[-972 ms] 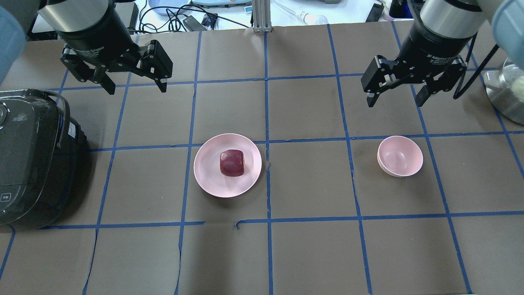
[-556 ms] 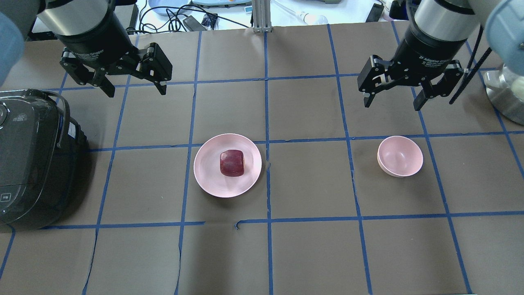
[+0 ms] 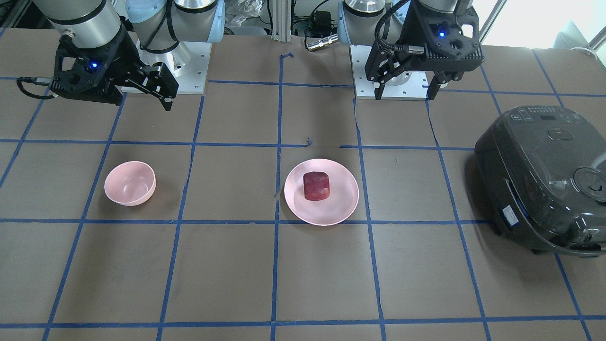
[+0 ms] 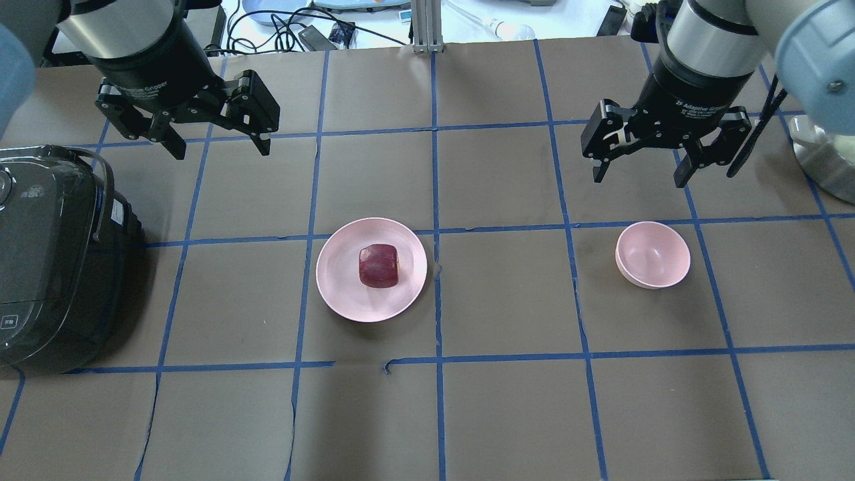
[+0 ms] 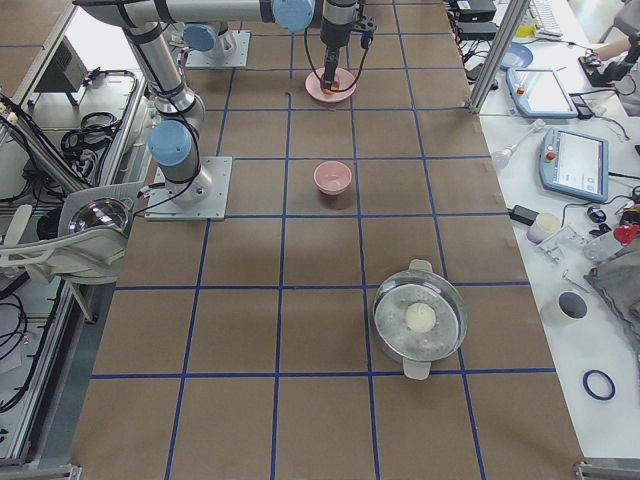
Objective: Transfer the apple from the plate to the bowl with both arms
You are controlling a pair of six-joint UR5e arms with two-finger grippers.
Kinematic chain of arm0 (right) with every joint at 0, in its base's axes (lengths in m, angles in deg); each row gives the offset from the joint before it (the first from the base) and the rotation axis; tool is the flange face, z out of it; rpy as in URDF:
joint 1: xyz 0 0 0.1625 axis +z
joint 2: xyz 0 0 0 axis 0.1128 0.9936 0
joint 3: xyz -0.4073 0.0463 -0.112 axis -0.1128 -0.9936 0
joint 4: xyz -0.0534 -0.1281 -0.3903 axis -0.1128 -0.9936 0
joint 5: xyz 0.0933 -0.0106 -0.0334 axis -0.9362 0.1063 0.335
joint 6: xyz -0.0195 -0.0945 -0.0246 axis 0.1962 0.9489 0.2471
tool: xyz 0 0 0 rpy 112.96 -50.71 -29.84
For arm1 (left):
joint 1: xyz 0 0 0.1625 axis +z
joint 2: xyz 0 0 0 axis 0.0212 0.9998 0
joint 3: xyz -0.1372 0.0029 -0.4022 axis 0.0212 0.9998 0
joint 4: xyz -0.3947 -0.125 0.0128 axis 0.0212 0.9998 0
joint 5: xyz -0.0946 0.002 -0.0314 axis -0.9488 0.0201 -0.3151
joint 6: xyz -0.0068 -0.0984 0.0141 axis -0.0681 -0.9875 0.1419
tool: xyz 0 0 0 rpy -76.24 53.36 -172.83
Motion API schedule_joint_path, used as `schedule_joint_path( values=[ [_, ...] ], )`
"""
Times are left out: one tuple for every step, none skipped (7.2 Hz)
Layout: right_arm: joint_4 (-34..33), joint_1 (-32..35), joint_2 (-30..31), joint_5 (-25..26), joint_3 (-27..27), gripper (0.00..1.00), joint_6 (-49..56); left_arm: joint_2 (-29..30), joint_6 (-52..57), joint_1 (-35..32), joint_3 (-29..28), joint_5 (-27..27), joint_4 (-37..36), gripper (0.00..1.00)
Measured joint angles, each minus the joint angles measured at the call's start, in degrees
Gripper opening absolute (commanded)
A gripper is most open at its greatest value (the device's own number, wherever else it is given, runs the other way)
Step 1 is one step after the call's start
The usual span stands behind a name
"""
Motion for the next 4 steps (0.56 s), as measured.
schedule_joint_path(
  values=[
    [0.2, 0.0, 0.0, 0.1, 0.0, 1.00, 0.0, 0.4, 0.1, 0.2, -0.1, 0.1, 0.0, 1.00],
    [0.3, 0.0, 0.0, 0.1, 0.0, 1.00, 0.0, 1.5, 0.0, 0.4, -0.1, 0.2, 0.0, 1.00],
    [0.3, 0.0, 0.0, 0.1, 0.0, 1.00, 0.0, 3.0, -0.2, 0.5, -0.1, 0.2, -0.2, 1.00],
    [0.3, 0.0, 0.0, 0.2, 0.0, 1.00, 0.0, 5.0, -0.6, 0.4, 0.2, 0.0, -0.4, 1.00]
  ],
)
